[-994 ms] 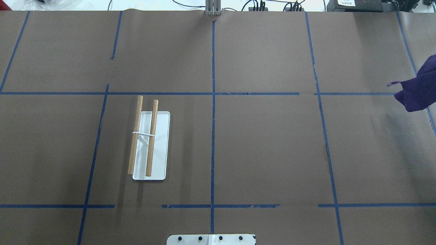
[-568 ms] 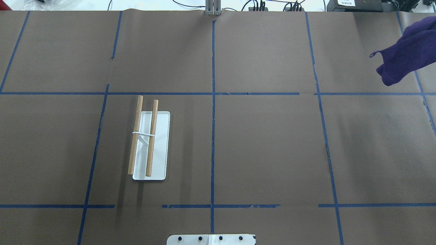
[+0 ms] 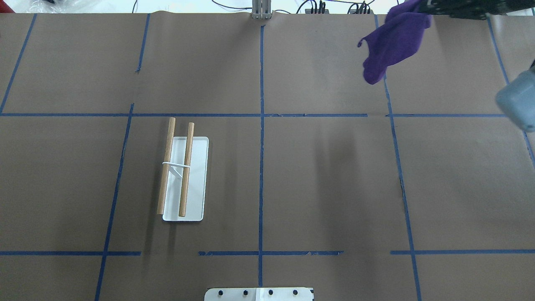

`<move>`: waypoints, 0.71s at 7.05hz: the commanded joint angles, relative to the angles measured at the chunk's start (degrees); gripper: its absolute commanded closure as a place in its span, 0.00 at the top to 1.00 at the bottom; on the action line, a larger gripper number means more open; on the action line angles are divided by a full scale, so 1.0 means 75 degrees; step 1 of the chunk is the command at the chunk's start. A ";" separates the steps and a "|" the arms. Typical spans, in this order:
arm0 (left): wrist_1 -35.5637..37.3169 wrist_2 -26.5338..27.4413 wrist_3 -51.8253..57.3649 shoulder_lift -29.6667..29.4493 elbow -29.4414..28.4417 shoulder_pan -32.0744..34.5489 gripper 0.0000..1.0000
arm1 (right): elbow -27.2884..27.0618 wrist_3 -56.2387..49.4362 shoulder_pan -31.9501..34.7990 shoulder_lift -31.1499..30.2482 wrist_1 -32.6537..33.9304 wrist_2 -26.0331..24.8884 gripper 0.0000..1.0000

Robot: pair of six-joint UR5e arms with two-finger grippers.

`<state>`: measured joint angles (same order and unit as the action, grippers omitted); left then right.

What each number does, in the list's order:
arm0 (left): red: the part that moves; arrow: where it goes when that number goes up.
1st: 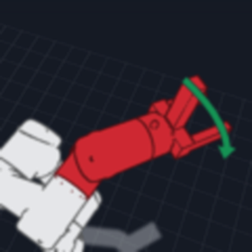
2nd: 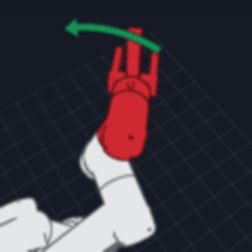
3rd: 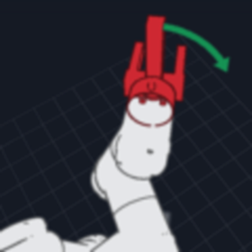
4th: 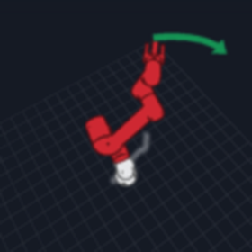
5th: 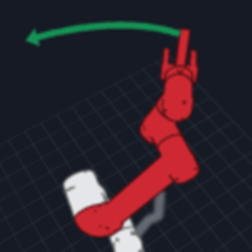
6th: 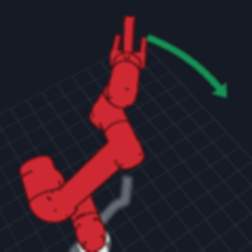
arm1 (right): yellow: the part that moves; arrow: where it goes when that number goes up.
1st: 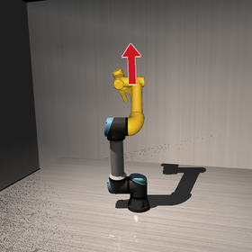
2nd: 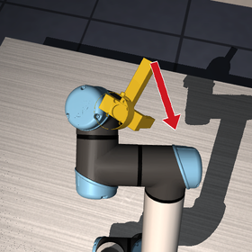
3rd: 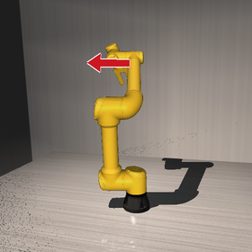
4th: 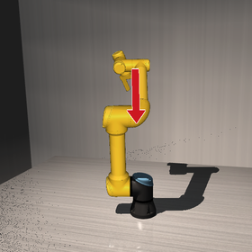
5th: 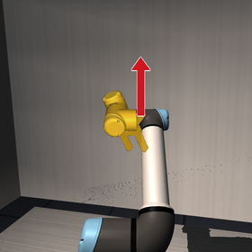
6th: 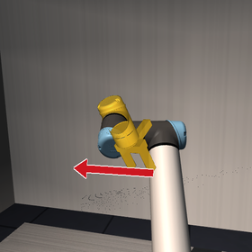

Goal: Hang towel on rack

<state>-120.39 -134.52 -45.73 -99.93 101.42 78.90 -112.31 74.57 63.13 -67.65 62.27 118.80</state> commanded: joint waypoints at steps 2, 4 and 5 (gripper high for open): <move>-0.1112 0.0018 -0.2998 -0.0853 -0.0150 -0.0896 1.00 | -0.0307 0.1037 -0.2481 0.0873 0.0006 -0.2860 0.00; -0.1955 0.0029 -0.5292 -0.1322 -0.0151 -0.1376 1.00 | -0.0272 0.1354 -0.3747 0.1272 0.0006 -0.4558 0.00; -0.2435 0.0087 -0.6407 -0.1580 -0.0151 -0.1762 1.00 | -0.0226 0.1436 -0.4125 0.1425 0.0006 -0.5135 0.00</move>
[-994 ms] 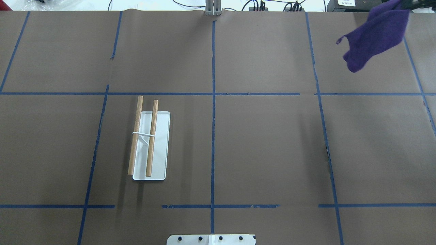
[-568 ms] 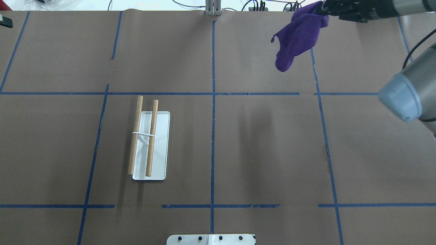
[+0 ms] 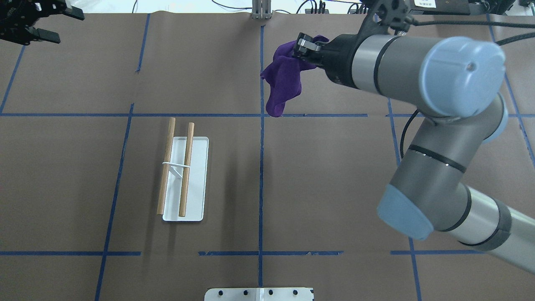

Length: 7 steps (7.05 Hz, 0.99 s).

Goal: Hang towel on rack

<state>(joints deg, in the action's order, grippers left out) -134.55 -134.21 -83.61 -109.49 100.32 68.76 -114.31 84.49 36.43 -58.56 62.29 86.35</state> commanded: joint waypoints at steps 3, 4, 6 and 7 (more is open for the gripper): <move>-0.0658 0.1308 -0.3670 -0.1208 0.0112 -0.1734 1.00 | 0.0206 0.0337 -0.0755 0.0447 0.0026 -0.1199 0.00; -0.0646 0.1638 -0.4257 -0.1535 0.0112 -0.2040 1.00 | 0.0218 0.0337 -0.0790 0.0448 0.0038 -0.1247 0.00; -0.0599 0.1747 -0.4567 -0.1947 -0.0004 -0.2241 1.00 | 0.0219 0.0325 -0.0884 0.0471 0.0038 -0.1247 0.00; -0.0611 0.1735 -0.4509 -0.2053 -0.0098 -0.2324 1.00 | 0.0207 0.0255 -0.0919 0.0483 0.0038 -0.1236 0.00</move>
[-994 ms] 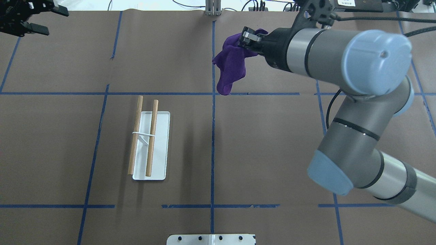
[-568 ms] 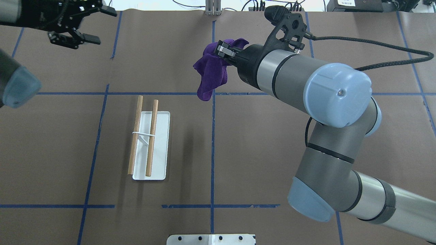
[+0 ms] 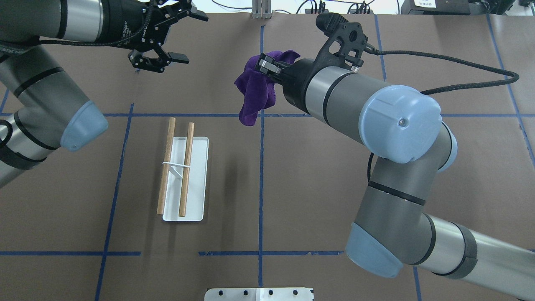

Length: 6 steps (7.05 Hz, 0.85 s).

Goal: Hang towel on rack

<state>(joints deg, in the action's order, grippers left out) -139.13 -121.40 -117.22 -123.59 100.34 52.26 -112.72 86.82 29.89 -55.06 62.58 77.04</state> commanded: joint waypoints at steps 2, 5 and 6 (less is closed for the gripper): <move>0.0116 -0.0160 0.0067 -0.0513 -0.0324 -0.0135 0.98 | -0.0018 -0.0127 -0.0106 -0.0017 -0.0592 0.0075 0.00; 0.0175 -0.1473 0.0349 -0.0584 -0.0418 -0.0124 0.97 | -0.0030 -0.0408 -0.0375 -0.0111 -0.1648 0.0087 0.00; 0.0175 -0.1602 0.0349 -0.0619 -0.0418 -0.0124 0.96 | -0.0053 -0.0420 -0.0388 -0.0146 -0.1664 0.0087 0.00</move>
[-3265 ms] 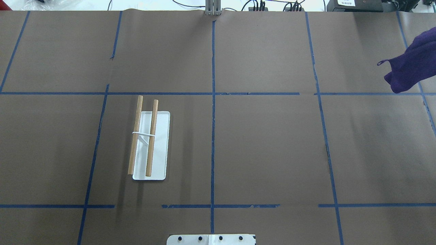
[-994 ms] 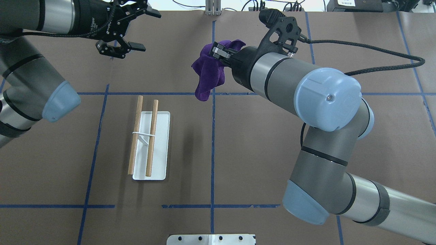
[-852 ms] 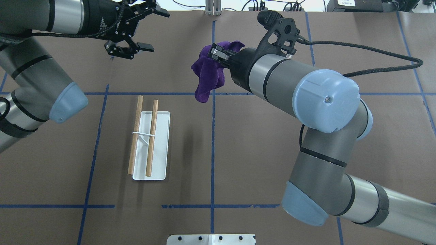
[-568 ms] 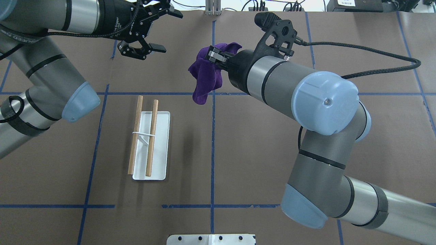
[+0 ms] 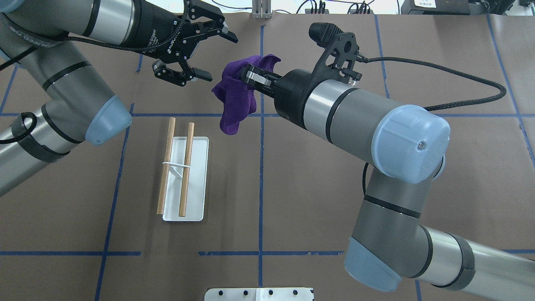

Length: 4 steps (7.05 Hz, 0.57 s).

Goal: Hang towel on rack

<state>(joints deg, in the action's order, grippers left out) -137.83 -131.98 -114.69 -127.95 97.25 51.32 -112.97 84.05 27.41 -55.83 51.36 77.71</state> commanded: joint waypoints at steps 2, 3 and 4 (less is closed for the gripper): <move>0.0003 -0.0181 0.0010 -0.0084 -0.0006 -0.0010 0.94 | -0.0030 -0.0050 -0.0080 -0.0056 -0.0181 -0.0002 0.00; 0.0003 -0.0192 0.0010 -0.0108 -0.0006 -0.0010 0.94 | -0.0031 -0.0050 -0.0092 -0.0045 -0.0181 -0.0002 0.00; 0.0003 -0.0181 0.0010 -0.0120 -0.0006 0.0002 0.94 | -0.0031 -0.0050 -0.0092 -0.0044 -0.0169 -0.0002 0.00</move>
<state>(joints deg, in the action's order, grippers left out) -137.81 -133.36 -114.61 -128.70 97.21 51.27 -113.19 83.68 26.77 -56.19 50.05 77.70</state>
